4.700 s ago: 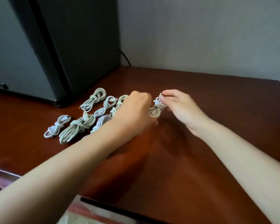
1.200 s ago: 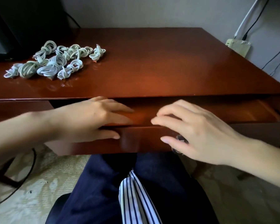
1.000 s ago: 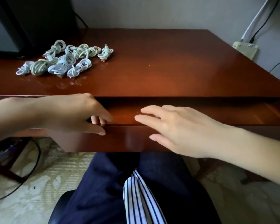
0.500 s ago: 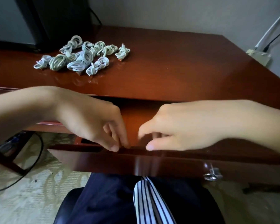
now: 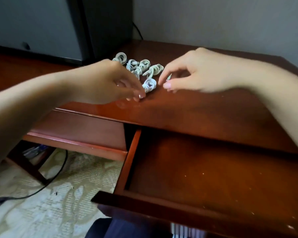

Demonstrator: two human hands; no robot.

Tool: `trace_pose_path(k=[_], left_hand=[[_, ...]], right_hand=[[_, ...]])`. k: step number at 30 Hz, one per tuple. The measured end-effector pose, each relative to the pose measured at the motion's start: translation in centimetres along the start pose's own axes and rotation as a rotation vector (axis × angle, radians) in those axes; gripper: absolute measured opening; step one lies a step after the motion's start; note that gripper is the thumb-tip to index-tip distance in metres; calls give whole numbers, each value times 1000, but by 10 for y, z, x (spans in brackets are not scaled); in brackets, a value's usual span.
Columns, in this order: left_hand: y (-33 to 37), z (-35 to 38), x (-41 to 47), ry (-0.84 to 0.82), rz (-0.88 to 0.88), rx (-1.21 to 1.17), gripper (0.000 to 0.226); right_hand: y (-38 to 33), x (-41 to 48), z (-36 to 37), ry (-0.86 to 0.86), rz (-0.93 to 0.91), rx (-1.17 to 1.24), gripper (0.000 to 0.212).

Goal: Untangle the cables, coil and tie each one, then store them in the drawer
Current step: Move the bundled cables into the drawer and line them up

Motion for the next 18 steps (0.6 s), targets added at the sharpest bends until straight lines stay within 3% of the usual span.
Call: trace_pose_path(k=[4, 8, 13, 18], left_hand=[[-32, -22, 22, 191, -82, -4, 22], [-47, -33, 49, 318, -121, 27, 33], [-56, -23, 83, 239, -187, 236, 48], [-43, 1, 95, 56, -160, 515, 27]], right_hand=[[8, 33, -13, 133, 5, -52, 23], [9, 61, 11, 57, -20, -220, 38], [10, 83, 46, -44, -103, -392, 39], [11, 90, 57, 39, -203, -375, 36]])
Point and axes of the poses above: each hand's wrist, its own x-axis towards the middle knuckle, its own z-axis out of the palm, y = z × x, the point moved 10 cm from there along x, towards the middle knuckle, and after that the axes turned 6 degrees about -x, right-handed, at the moved point
